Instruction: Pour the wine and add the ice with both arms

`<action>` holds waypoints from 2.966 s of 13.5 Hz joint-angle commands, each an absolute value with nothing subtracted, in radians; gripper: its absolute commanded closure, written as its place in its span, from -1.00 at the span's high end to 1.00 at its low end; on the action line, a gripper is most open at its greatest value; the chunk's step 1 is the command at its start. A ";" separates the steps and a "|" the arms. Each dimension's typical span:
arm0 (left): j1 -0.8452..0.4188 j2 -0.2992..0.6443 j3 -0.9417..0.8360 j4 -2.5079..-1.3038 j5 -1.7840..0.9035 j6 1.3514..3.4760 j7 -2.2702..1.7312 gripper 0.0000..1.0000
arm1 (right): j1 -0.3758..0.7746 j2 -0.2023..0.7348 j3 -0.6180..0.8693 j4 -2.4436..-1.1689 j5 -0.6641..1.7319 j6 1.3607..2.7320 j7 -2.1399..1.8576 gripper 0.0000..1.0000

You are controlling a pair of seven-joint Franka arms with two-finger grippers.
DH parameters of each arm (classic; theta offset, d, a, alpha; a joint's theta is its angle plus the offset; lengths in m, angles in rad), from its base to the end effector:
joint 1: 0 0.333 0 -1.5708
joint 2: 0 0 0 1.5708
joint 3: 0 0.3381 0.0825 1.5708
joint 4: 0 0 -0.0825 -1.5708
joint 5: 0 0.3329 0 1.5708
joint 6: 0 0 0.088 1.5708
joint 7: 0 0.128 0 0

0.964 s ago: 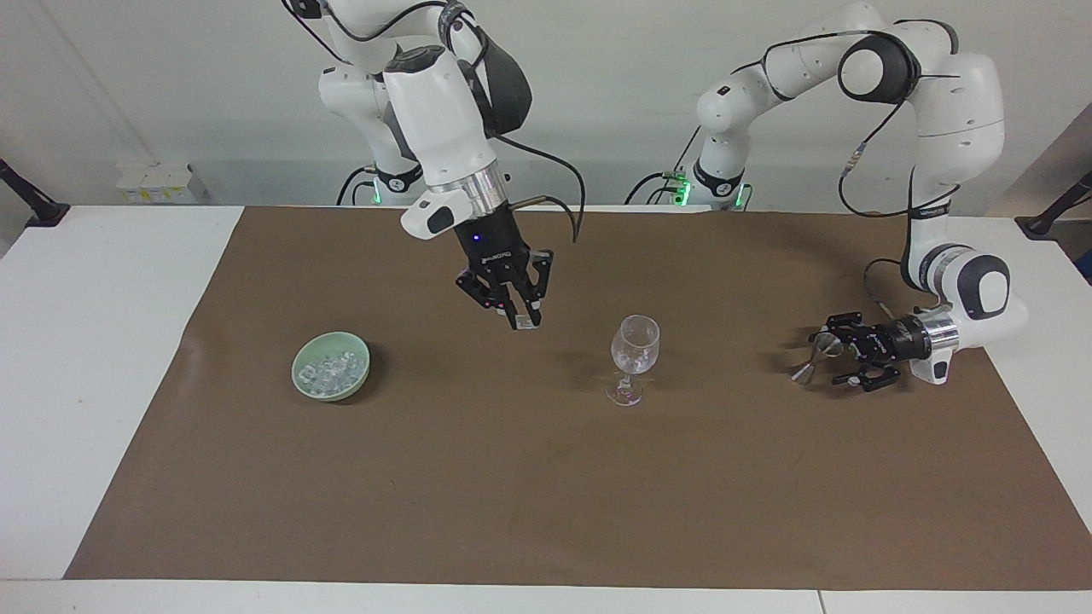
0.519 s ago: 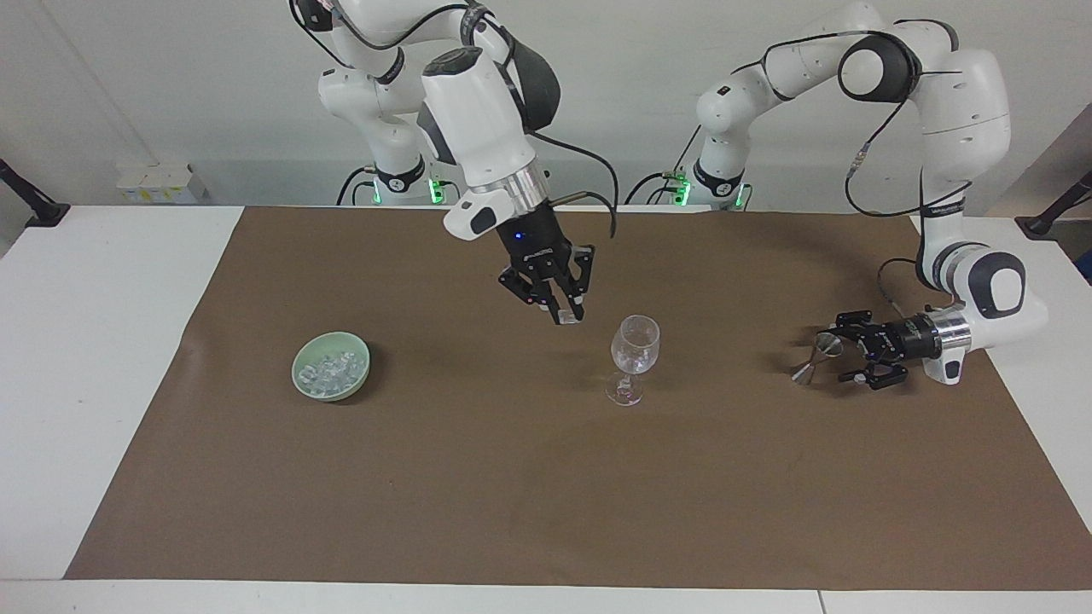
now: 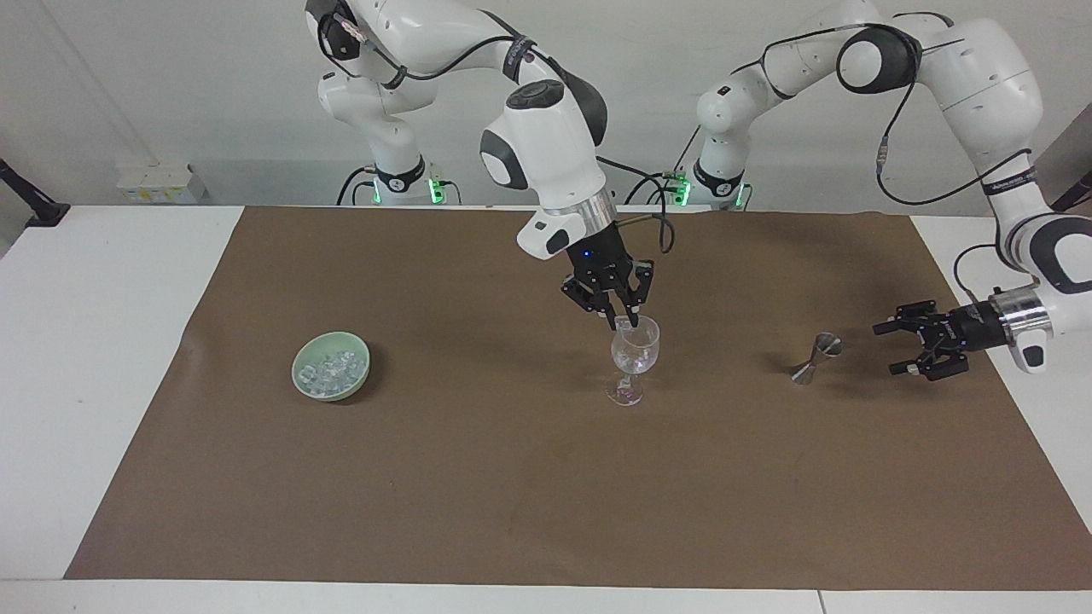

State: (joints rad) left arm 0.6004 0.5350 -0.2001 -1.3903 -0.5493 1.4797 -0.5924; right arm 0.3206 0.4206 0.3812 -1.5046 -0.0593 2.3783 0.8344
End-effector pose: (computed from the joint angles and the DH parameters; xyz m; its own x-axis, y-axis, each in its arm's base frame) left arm 0.5851 0.1984 0.4210 0.4432 0.6111 -0.6559 0.8916 -0.3763 0.2518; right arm 0.5540 0.4035 0.5096 0.9474 -0.2127 0.2390 -0.1012 -0.9079 -0.4068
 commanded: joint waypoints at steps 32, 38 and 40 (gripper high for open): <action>0.109 -0.012 -0.201 -1.537 0.075 1.505 -0.114 1.00 | 0.223 0.249 0.382 -1.545 -0.133 2.113 0.749 0.11; 0.121 -0.040 -0.201 -1.591 0.063 1.517 -0.072 1.00 | 0.059 0.089 0.382 -1.543 -0.130 1.792 0.490 1.00; 0.094 -0.037 -0.189 -1.588 0.063 1.516 -0.069 1.00 | -0.004 0.060 0.380 -1.542 -0.117 1.744 0.401 1.00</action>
